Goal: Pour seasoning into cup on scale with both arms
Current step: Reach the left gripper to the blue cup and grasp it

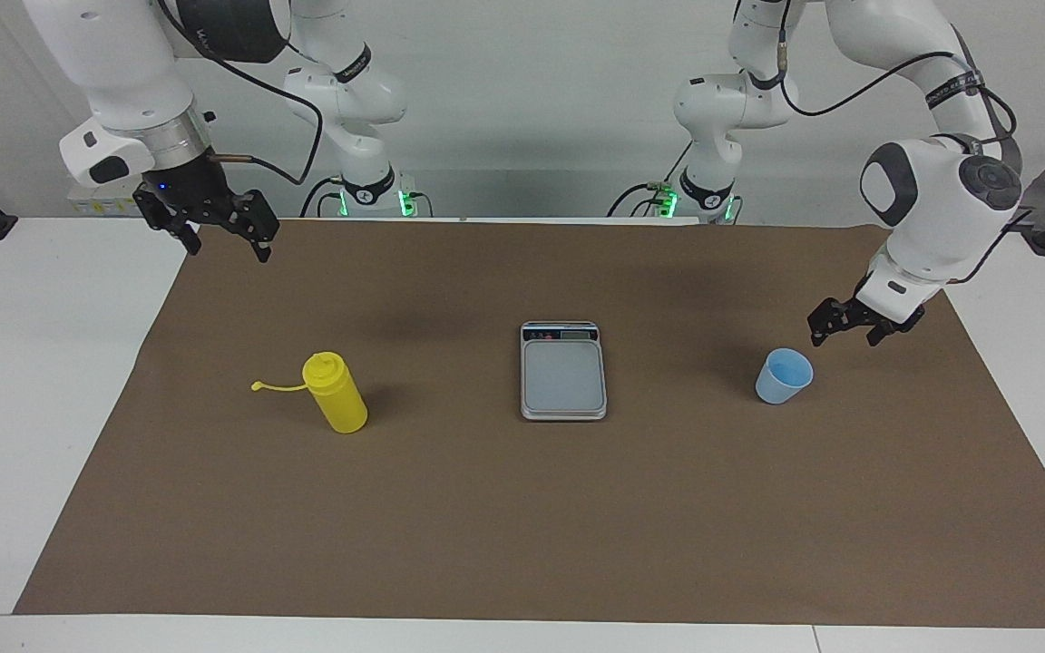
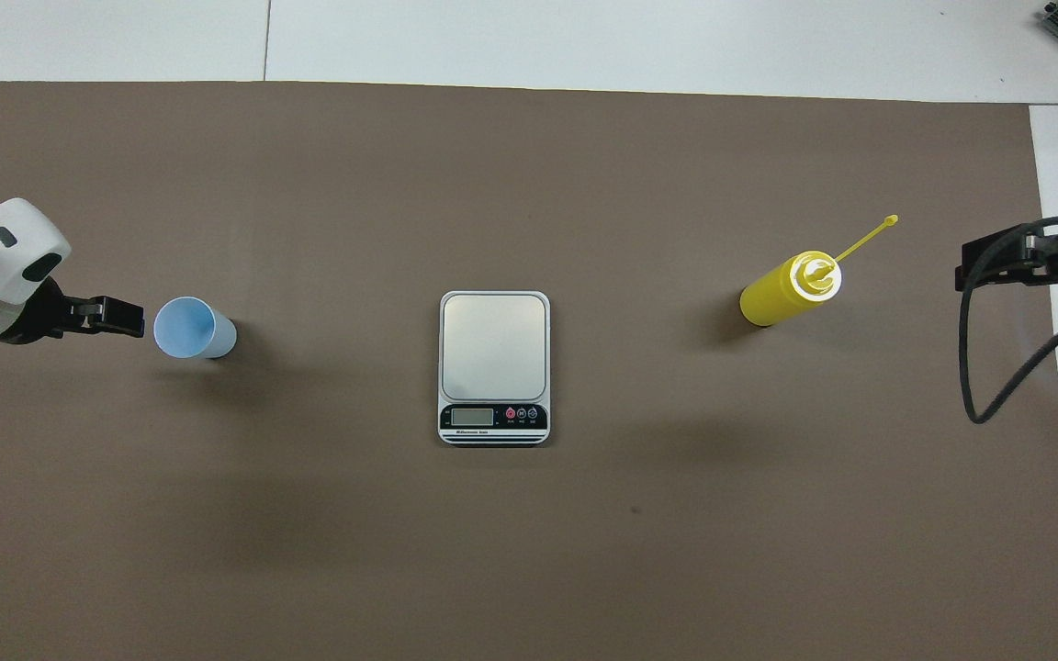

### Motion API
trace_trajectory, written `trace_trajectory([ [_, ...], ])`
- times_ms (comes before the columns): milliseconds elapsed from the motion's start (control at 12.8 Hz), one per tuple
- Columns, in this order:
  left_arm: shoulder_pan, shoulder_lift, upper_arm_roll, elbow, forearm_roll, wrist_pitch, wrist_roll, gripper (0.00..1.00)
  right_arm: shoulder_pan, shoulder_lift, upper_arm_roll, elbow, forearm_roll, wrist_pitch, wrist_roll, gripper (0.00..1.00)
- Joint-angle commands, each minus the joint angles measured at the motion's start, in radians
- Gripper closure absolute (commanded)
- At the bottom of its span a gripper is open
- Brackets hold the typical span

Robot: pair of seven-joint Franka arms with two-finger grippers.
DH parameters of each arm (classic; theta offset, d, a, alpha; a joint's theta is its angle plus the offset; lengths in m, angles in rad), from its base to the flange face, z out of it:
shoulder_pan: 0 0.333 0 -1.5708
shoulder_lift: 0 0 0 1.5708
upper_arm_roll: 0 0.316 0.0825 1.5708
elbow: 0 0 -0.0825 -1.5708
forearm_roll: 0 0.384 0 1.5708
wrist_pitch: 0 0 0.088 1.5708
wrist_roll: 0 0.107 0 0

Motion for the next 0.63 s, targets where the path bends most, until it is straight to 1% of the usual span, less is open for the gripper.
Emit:
trace_trajectory([
  [0,0.007,-0.039,-0.005,-0.091,-0.022,0.075,0.007,0.0,-0.013,-0.002,0.01,-0.003,0.012,-0.013,0.011,0.0],
  [235,-0.002,-0.039,-0.005,-0.121,-0.047,0.127,-0.005,0.0,-0.013,-0.002,0.01,-0.003,0.012,-0.013,0.011,0.0],
  [549,-0.005,-0.01,-0.005,-0.135,-0.07,0.207,-0.006,0.0,-0.013,-0.002,0.01,-0.003,0.012,-0.013,0.011,0.0],
])
